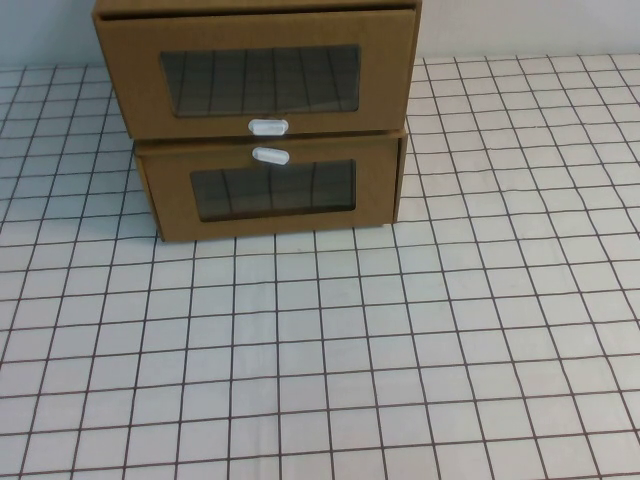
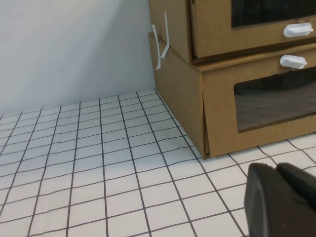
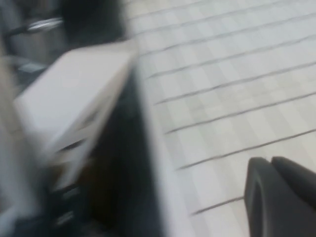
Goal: Close the shoe box
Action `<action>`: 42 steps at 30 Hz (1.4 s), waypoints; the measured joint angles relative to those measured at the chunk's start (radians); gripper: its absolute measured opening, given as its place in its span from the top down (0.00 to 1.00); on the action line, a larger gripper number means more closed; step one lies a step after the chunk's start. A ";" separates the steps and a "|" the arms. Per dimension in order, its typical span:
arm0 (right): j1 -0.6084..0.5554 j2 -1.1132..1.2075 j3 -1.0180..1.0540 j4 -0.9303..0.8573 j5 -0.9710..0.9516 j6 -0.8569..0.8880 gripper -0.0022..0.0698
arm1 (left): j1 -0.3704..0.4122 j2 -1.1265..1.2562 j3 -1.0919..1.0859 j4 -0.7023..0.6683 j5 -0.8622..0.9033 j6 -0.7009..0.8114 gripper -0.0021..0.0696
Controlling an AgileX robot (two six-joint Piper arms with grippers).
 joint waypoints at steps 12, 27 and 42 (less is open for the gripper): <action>-0.248 -0.309 0.000 -0.291 -0.335 0.179 0.99 | 0.000 0.000 0.000 0.000 0.000 0.000 0.98; -0.468 -0.476 0.179 -1.173 -0.440 1.335 0.99 | 0.000 0.000 0.000 0.002 0.000 0.000 0.98; -0.519 -0.483 0.213 -1.222 -0.337 1.368 0.99 | 0.000 -0.002 0.000 0.002 0.000 0.000 0.98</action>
